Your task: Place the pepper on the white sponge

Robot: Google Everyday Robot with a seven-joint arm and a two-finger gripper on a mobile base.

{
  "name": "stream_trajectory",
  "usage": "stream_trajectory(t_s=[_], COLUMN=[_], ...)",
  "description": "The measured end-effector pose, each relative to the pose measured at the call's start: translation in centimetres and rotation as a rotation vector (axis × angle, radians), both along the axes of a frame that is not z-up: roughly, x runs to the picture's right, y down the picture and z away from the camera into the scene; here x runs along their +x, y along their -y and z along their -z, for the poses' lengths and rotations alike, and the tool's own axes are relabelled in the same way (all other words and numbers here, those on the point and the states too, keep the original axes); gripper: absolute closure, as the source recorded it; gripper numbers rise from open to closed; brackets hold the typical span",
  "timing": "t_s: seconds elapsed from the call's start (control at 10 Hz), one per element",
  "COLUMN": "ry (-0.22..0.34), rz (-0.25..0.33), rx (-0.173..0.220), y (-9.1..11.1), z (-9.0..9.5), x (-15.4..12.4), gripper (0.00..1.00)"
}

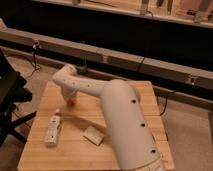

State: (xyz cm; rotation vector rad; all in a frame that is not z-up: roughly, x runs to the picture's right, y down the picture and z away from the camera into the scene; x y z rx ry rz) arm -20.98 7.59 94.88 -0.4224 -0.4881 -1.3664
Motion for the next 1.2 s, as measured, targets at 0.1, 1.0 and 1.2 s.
stream_trajectory(t_s=[0.1,1.0,1.2], ry=[0.000,0.017,0.021], rz=[0.001,0.020,0.025], rx=[0.000,-0.004,-0.006], y=[0.2,1.2,1.3], z=[0.1,1.2,1.4], x=[0.2,0.8,0.9], gripper=[0.99,0.99,0.99])
